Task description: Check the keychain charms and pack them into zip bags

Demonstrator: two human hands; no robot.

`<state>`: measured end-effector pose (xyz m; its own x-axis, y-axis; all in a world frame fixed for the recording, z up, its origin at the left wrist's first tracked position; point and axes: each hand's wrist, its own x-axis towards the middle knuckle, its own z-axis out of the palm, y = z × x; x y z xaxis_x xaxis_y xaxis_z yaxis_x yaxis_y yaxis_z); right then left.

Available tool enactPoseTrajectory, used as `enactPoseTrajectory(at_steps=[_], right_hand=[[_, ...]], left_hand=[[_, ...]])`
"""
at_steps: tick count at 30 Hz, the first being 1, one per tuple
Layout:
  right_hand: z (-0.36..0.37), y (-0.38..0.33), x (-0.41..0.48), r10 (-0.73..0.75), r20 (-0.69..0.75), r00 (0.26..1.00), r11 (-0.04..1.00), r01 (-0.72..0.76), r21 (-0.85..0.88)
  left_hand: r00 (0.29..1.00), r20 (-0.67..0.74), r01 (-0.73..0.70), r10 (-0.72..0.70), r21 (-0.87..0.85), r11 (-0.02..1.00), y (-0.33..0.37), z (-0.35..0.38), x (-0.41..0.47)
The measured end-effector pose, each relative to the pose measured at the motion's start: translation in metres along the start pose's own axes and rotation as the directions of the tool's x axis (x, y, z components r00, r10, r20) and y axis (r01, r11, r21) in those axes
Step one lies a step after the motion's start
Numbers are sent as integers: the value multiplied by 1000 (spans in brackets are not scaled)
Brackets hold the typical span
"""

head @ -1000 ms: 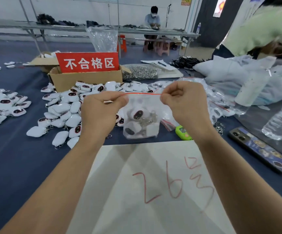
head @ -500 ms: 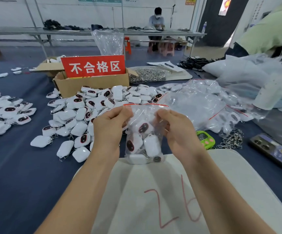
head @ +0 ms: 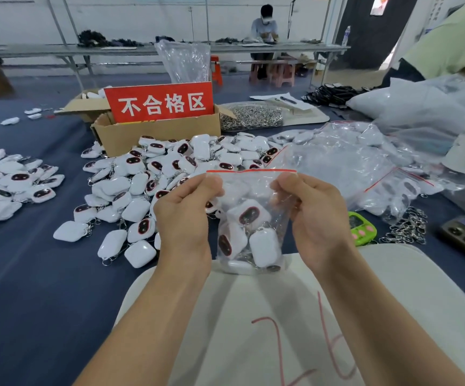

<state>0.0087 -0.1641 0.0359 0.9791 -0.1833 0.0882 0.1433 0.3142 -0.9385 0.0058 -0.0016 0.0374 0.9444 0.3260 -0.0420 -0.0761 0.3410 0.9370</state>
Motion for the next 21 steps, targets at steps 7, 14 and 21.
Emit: enactPoseTrajectory(at_steps=[7, 14, 21], right_hand=[[4, 0, -4, -11, 10, 1000, 992, 9, 127], [8, 4, -6, -57, 90, 994, 996, 51, 69], [7, 1, -6, -98, 93, 991, 994, 93, 54]], left_hand=[[999, -5, -47, 47, -30, 998, -3, 0, -2], [996, 93, -21, 16, 46, 999, -3, 5, -8], [998, 39, -51, 49, 56, 997, 3, 7, -13]])
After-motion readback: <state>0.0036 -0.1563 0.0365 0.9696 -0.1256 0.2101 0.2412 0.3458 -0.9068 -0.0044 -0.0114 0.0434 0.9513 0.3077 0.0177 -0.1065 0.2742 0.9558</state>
